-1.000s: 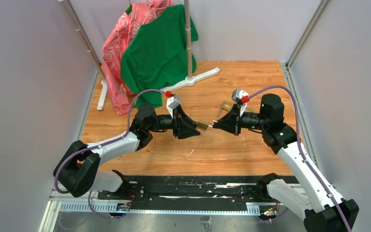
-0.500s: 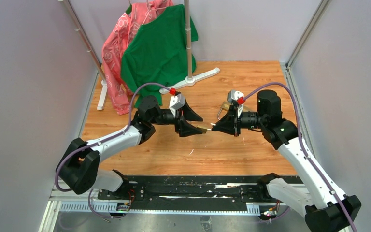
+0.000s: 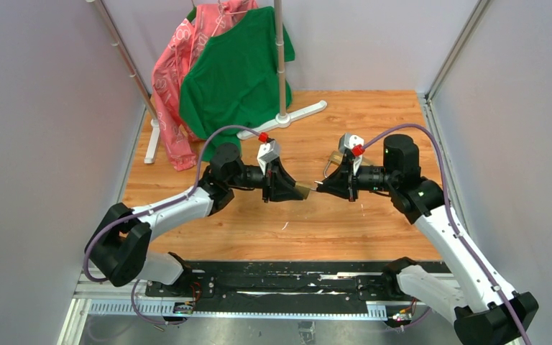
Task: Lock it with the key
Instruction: Lock the lock.
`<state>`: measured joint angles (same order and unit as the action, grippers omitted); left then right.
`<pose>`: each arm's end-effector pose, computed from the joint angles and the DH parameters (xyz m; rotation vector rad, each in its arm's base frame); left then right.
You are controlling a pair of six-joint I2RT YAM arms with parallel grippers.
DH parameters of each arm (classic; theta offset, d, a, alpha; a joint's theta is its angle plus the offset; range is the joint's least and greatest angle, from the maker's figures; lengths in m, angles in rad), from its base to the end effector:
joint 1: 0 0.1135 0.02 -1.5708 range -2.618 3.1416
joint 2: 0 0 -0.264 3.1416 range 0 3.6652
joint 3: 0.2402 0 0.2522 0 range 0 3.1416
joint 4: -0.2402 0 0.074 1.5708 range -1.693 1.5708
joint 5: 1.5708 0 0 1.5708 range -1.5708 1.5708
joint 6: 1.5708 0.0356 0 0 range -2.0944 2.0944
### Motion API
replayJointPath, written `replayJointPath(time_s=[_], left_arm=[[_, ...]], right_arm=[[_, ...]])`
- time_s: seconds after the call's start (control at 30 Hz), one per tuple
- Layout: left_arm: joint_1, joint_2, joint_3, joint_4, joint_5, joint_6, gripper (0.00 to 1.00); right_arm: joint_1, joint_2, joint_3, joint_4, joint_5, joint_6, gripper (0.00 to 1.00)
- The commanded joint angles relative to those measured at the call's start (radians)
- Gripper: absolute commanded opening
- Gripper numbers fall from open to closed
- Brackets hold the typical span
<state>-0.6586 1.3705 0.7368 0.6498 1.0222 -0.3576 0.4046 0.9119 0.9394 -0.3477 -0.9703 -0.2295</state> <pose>0.2131 -0.2033 0.2770 1.1164 1.4135 -1.5405 0.1639 0.1022 0.3593 -1.1769 1.4532 1.0281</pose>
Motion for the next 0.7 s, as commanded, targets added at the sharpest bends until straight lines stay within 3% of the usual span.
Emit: replayJointPath(time_s=[0.0, 0.03, 0.07, 0.13, 0.27, 0.43, 0.53, 0.67], left_arm=[[-0.001, -0.011, 0.029, 0.005, -0.114, -0.110, 0.00], [0.004, -0.015, 0.026, -0.004, -0.164, -0.112, 0.00], [0.019, -0.020, 0.028, -0.045, -0.263, -0.097, 0.00], [0.041, -0.018, 0.041, -0.080, -0.356, -0.045, 0.00], [0.069, -0.013, 0.077, -0.087, -0.373, 0.053, 0.00], [0.066, -0.036, 0.092, -0.038, -0.250, 0.180, 0.00], [0.061, -0.075, 0.042, -0.047, -0.251, 0.365, 0.00], [0.041, -0.110, -0.001, -0.102, -0.391, 0.633, 0.00]], right_arm=[[0.032, -0.047, -0.014, 0.045, 0.057, -0.011, 0.16], [0.040, -0.069, -0.030, 0.061, 0.075, -0.008, 0.27], [0.055, -0.100, -0.055, 0.088, 0.087, 0.002, 0.45], [0.071, -0.134, -0.074, 0.112, 0.094, 0.028, 0.52], [0.087, -0.173, -0.155, 0.179, 0.088, 0.135, 0.54], [0.094, -0.157, -0.231, 0.067, 0.199, 0.130, 0.54], [0.070, -0.152, -0.165, 0.052, 0.278, 0.216, 0.59], [-0.062, -0.033, 0.004, 0.059, 0.259, 0.468, 0.67]])
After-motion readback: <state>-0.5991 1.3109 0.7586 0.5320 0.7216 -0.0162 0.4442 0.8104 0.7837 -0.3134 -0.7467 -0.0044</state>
